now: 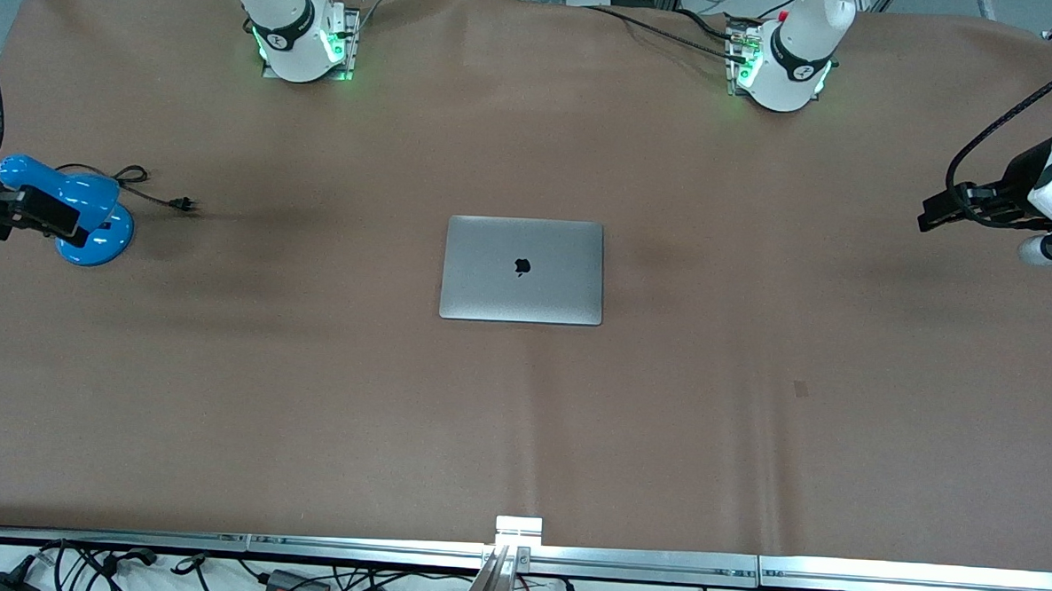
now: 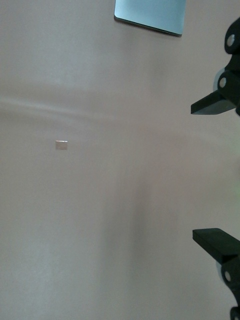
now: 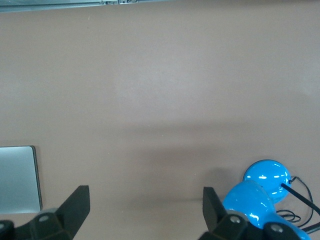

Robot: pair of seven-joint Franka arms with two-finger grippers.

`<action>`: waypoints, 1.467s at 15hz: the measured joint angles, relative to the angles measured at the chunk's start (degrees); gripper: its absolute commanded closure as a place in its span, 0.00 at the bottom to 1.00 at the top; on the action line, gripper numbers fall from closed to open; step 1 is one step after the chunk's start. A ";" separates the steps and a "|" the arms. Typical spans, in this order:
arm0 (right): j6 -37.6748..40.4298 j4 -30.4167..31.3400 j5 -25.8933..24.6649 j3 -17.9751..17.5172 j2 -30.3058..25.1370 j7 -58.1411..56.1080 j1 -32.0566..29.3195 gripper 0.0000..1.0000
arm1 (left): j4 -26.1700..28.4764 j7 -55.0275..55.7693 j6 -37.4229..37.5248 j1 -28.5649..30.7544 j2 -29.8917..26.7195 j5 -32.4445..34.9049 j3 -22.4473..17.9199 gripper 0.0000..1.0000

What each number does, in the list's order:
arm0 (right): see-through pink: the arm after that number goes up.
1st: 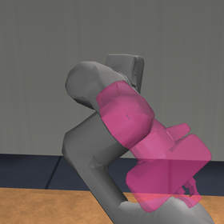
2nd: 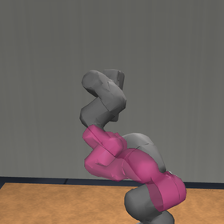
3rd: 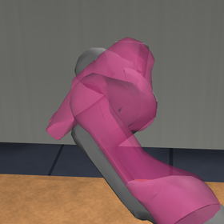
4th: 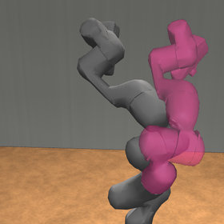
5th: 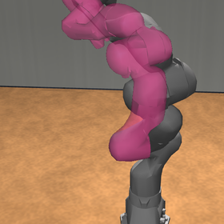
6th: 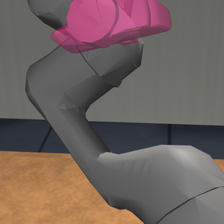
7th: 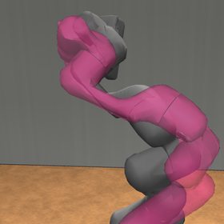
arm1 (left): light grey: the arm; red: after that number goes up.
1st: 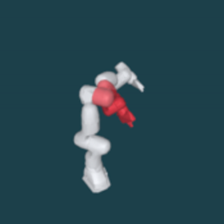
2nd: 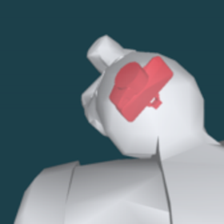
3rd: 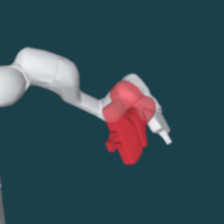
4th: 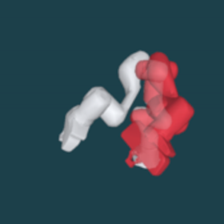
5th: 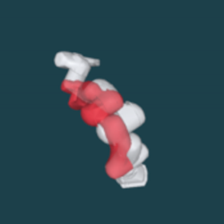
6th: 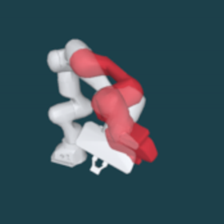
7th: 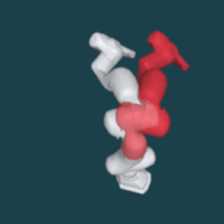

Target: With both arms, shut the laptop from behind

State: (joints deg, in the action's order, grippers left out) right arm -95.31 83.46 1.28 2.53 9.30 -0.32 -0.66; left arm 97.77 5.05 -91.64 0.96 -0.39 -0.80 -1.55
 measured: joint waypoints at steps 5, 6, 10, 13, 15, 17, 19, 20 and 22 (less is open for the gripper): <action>-5.20 14.72 -2.94 -0.28 -10.35 -0.07 0.28 0.00 | 0.00 0.00 0.00 -0.02 0.00 0.00 0.57 0.00; -5.15 15.63 -2.95 -0.35 -11.23 -0.07 0.37 0.00 | 0.00 0.00 0.13 -0.02 0.00 0.00 0.71 0.00; -2.44 16.24 -2.95 -0.36 -12.69 -0.06 0.46 0.00 | 0.00 0.00 0.37 0.00 0.00 0.00 0.78 0.00; -1.93 16.24 -2.95 -0.36 -12.93 -0.06 0.51 0.00 | 0.00 0.00 0.47 0.01 0.00 0.00 0.79 0.00; -1.72 16.24 -2.94 -0.36 -12.93 -0.07 0.59 0.00 | 0.00 0.00 0.58 0.00 0.00 0.00 0.81 0.00; -0.92 16.24 -2.95 -0.37 -12.93 -0.07 0.67 0.00 | 0.00 0.00 0.67 0.00 0.00 0.00 0.82 0.00; -0.79 16.24 -2.94 -0.37 -12.93 -0.07 0.75 0.00 | 0.00 0.00 0.84 0.01 0.00 0.00 0.82 0.00; -0.84 16.24 -2.94 -0.37 -12.93 -0.07 0.75 0.00 | 0.00 0.00 0.93 0.02 0.00 0.00 0.82 0.00; -1.01 16.24 -2.94 -0.37 -12.93 -0.07 0.75 0.00 | 0.00 0.00 1.27 0.05 0.00 0.00 0.82 0.00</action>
State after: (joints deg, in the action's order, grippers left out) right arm -96.31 99.69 -1.66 2.15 -3.63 -0.39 0.10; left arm 97.77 5.05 -90.38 1.00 -0.39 -0.80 -0.73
